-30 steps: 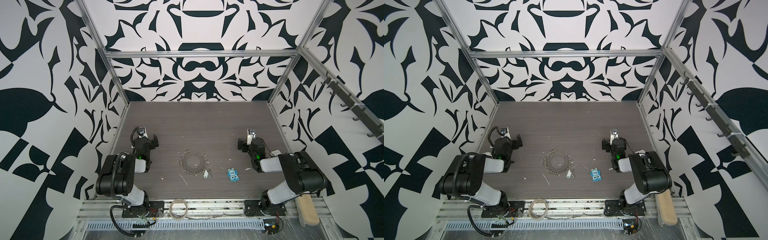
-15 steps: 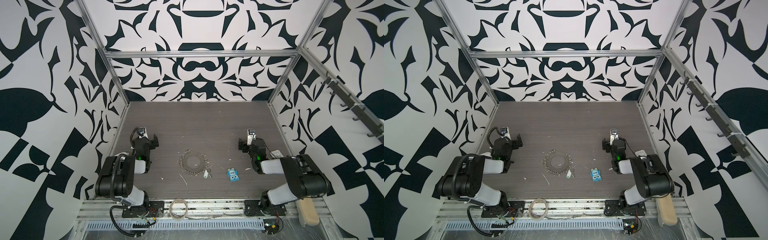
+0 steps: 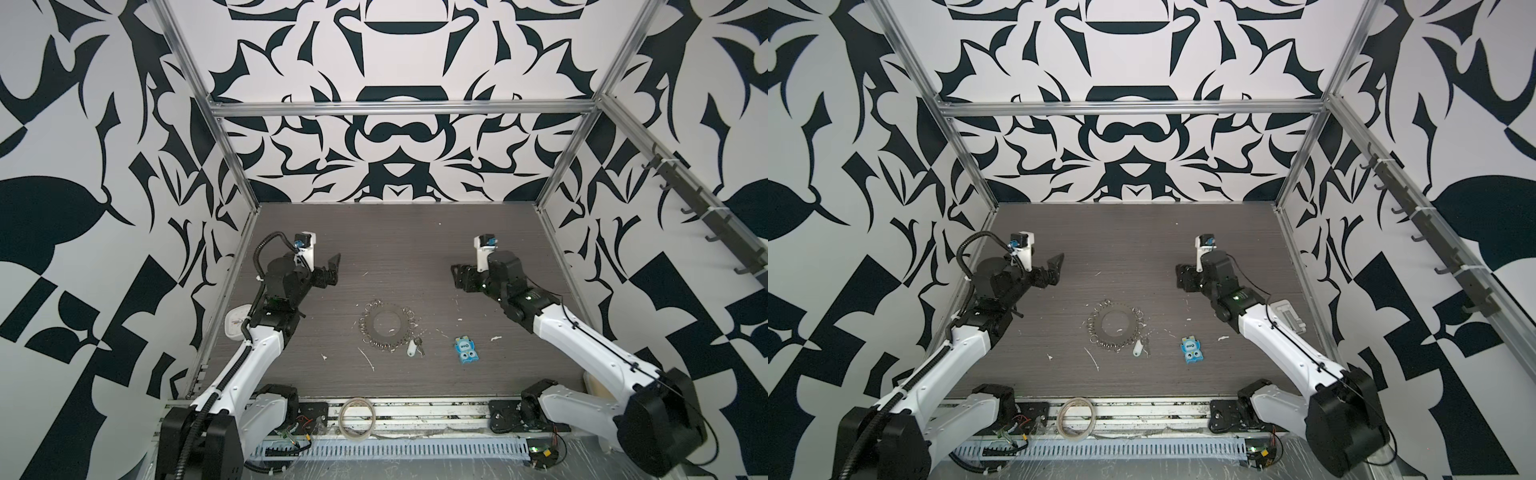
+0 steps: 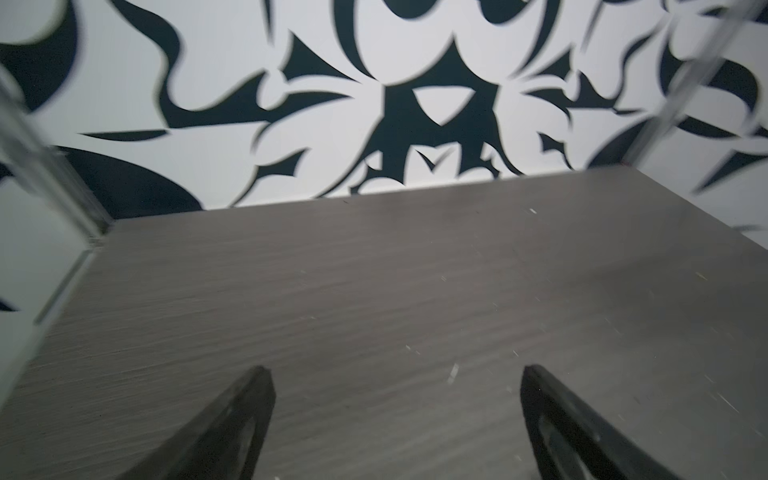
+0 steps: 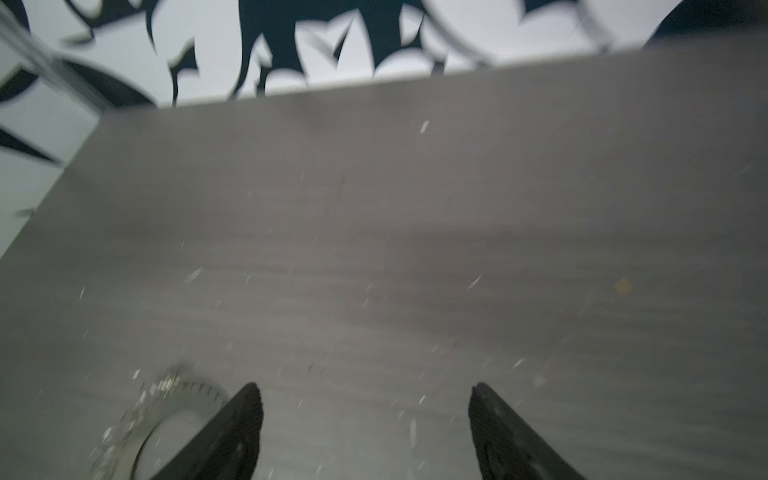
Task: Remove the keys from the keyring
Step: 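Reach both grippers toward the metal ring disc on the table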
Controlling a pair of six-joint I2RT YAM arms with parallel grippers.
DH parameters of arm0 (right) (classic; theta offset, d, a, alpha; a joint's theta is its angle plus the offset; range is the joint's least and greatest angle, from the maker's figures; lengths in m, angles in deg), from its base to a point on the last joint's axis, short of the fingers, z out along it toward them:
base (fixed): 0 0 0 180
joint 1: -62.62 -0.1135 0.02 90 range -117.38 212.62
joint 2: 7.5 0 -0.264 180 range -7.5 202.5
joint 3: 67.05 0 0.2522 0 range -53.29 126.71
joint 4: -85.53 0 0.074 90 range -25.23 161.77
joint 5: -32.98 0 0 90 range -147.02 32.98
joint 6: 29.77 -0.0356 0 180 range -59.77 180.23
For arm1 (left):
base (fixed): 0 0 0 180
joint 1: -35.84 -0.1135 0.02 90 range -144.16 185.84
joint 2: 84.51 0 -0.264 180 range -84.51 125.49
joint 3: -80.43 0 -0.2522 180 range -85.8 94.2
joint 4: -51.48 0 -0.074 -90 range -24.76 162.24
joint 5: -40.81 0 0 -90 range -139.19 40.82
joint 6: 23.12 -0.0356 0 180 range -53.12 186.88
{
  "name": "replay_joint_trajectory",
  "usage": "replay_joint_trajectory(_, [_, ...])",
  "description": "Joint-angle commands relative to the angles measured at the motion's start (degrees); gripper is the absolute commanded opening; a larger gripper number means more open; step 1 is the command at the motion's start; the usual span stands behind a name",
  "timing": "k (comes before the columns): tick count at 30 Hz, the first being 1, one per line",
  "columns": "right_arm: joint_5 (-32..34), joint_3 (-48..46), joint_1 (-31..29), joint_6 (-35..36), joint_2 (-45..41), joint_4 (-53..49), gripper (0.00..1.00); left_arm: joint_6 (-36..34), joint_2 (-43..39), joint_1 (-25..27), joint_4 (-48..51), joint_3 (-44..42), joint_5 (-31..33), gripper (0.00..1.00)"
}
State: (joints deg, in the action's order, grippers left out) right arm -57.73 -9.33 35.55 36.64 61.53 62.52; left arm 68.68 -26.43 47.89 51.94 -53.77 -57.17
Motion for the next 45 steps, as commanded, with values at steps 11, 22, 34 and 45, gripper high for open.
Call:
replay_joint_trajectory(11, [-14.67,5.33,-16.73,-16.38,19.16,-4.5,0.55,-5.15,3.4,16.18,15.93,0.23,-5.11,0.94])
replay_joint_trajectory(22, [-17.16,5.92,-16.88,-15.41,22.81,-2.05,0.34,-5.14,6.21,18.71,14.26,1.17,-5.22,0.91])
replay_joint_trajectory(34, [-19.21,6.68,-16.89,-15.28,25.35,-1.14,0.21,-5.85,6.32,18.88,15.23,1.92,-4.94,0.9])
replay_joint_trajectory(45, [-19.42,7.48,-16.88,-12.84,24.92,-2.44,0.0,-7.24,5.54,19.23,16.64,2.86,-5.94,0.87])
